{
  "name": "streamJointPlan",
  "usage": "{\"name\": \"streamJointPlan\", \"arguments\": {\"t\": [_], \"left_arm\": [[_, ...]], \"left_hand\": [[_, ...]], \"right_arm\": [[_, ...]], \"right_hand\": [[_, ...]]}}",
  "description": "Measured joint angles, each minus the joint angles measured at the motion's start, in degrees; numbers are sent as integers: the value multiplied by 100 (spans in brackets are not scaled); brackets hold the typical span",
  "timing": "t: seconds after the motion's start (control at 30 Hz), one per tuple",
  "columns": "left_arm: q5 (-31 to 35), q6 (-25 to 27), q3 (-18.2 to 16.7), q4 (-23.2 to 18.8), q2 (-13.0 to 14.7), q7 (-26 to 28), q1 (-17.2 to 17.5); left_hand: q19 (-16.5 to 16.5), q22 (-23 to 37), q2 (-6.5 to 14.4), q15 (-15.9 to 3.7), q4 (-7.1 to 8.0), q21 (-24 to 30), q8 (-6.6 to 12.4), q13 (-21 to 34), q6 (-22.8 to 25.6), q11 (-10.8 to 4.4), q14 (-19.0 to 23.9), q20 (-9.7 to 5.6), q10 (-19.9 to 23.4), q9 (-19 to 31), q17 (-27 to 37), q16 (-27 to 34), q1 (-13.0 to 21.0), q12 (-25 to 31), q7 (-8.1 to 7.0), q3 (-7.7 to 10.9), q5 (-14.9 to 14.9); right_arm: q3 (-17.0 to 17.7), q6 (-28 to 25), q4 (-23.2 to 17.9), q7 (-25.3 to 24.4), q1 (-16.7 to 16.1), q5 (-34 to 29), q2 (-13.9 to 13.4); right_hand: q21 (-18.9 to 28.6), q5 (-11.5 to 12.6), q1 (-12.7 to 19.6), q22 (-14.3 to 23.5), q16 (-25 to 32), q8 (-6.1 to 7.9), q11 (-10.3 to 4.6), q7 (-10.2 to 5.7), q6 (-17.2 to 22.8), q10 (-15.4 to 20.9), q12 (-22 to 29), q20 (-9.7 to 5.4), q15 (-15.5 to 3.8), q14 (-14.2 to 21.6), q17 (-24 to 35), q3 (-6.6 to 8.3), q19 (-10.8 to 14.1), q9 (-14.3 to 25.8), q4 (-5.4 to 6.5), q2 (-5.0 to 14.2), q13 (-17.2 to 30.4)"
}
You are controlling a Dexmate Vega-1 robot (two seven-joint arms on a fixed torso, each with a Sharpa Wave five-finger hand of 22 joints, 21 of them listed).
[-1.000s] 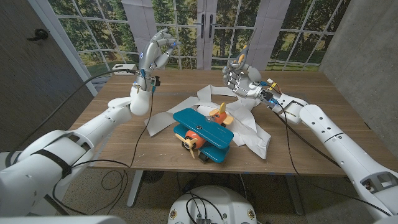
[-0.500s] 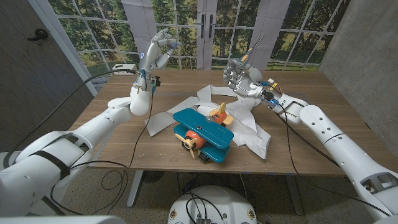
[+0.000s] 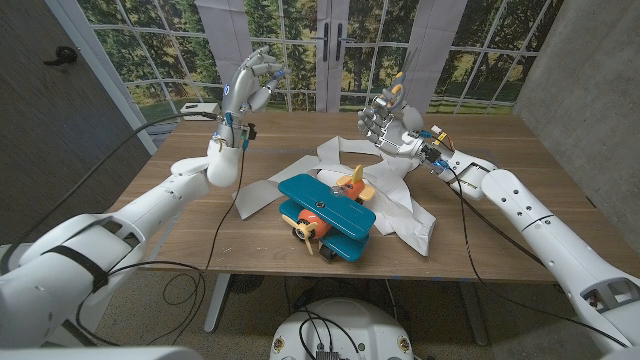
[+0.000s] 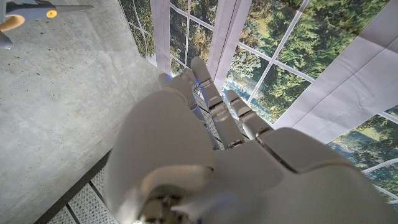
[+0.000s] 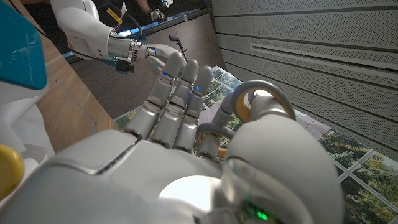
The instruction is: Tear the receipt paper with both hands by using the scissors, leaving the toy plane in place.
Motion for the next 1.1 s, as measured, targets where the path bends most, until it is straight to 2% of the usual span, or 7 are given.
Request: {"name": "streamJointPlan", "arguments": {"t": [0.13,0.2,0.23,0.77,0.9,1.07,1.1], "left_arm": [[5,19,-14,-30,14,-1,22],[6,23,-22,-43,22,-2,33],[7,25,-26,-50,23,-4,38],[48,33,-32,-57,4,-9,31],[56,43,-16,-57,2,-9,21],[56,43,4,-57,1,-9,10],[56,43,8,-58,1,-9,7]], "left_hand": [[0,0,0,0,0,0,0,0,0,0,0,0,0,-27,0,0,0,0,0,0,0],[0,0,0,0,0,0,0,0,0,0,0,0,0,-28,0,0,0,-23,0,0,0],[-2,0,0,0,0,0,0,0,0,0,0,-2,0,-28,0,0,0,-23,0,0,0],[-21,0,23,0,-24,0,0,27,0,0,0,-21,0,-28,-1,0,-23,-22,0,23,0],[-21,0,23,0,-24,0,0,27,0,0,0,-21,0,-27,-1,0,-23,-22,0,23,-1],[-20,0,0,0,0,0,0,27,0,0,0,-21,0,-27,-1,0,-46,-39,0,47,-1],[-20,0,0,0,0,0,0,27,0,0,0,-21,0,-27,-1,0,-46,-44,0,47,-1]], "right_arm": [[-1,37,-5,24,-8,-13,7],[-1,69,-7,47,-14,-25,12],[-1,95,-8,60,-16,-35,14],[65,280,-52,116,-78,-53,34],[78,299,-36,145,-81,-40,37],[78,336,-36,215,-81,-20,37],[111,352,37,240,-83,-19,62]], "right_hand": [[-72,-22,-76,0,-28,147,21,24,-24,21,0,54,0,0,-63,-77,15,-17,23,-76,-69],[-123,-39,-167,0,-94,555,40,36,-36,42,0,125,0,0,-111,-150,18,-18,53,-167,-132],[-127,-43,-188,0,-105,615,40,44,-44,42,0,133,0,0,-130,-176,10,-22,61,-188,-156],[-402,-43,-177,-1,-133,733,62,-49,52,346,44,202,11,10,-335,-265,63,-34,99,-177,-385],[-466,-18,-189,-1,-133,950,119,-125,127,412,-72,211,11,10,-418,-303,117,-34,137,-165,-581],[-655,-18,-343,-1,-132,1233,492,-212,215,10,-656,264,30,-8,-609,-434,206,-19,213,-220,-1062],[-690,-17,-383,-1,-132,1434,523,-212,215,-21,-734,279,68,-46,-641,-477,214,-17,218,-261,-1136]]}}
